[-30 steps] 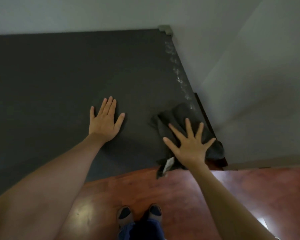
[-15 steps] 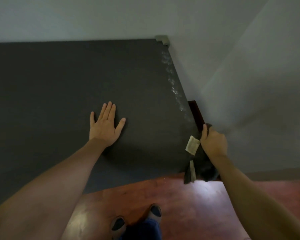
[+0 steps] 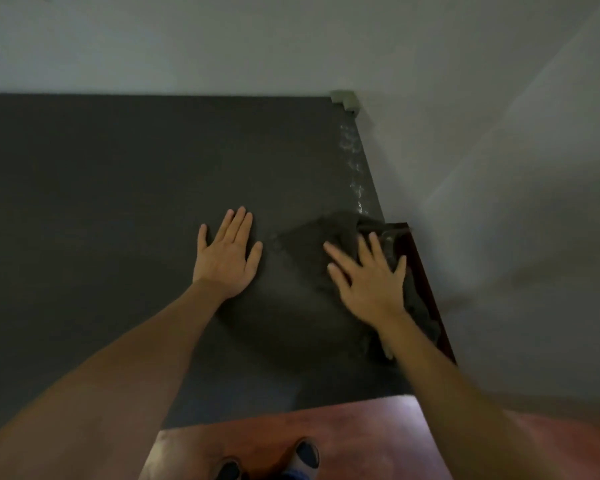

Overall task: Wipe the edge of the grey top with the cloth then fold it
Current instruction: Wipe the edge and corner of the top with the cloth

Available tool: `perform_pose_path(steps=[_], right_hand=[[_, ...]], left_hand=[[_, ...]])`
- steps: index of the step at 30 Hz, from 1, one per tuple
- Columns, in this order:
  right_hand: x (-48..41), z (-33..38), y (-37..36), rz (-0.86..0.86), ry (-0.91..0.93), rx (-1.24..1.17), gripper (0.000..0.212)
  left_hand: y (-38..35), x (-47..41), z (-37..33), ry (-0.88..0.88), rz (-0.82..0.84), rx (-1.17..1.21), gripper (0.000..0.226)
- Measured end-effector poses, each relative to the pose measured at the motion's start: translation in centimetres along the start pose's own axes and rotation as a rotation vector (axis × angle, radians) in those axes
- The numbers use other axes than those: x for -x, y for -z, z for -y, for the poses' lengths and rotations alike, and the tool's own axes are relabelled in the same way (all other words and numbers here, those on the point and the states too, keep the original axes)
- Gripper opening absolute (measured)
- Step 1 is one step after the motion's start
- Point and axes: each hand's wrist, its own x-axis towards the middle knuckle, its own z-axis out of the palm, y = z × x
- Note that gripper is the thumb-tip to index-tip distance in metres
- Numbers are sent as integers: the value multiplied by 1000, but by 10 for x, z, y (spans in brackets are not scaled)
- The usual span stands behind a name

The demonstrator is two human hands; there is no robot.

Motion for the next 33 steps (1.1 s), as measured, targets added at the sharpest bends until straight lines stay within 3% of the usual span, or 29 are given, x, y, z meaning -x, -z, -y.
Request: perform_pose_path(steps=[4,9,12,18,23,26,31,33], right_hand=[[-32,-6,5,8,-145,-44,51],[60,23,-17,-48,153,44,64],[49,6,-11,-32,216,0,60],[-50,1,2,-46,-74,-47,54],[0,36,-11,-67,181,8,62],[-19,27,-8,-36,250,-5,58],[-101,18,3,-22,-20,-31,53],[-93,24,-2,-39,-4,-26,55]], left_hand=[[-2,0,1,6,-10,-1,60],[5,-1,-3,12,-4,17,57],[7,-3,-4,7,-3,18,56],[2,-6,0,12,-15,14,57],[5,-7,1,0,-12,12,54],[5,-10,2,8,-15,19,54],[2,-11,3,1,-33,34,53],[4,-18,6,6,-25,35,54]])
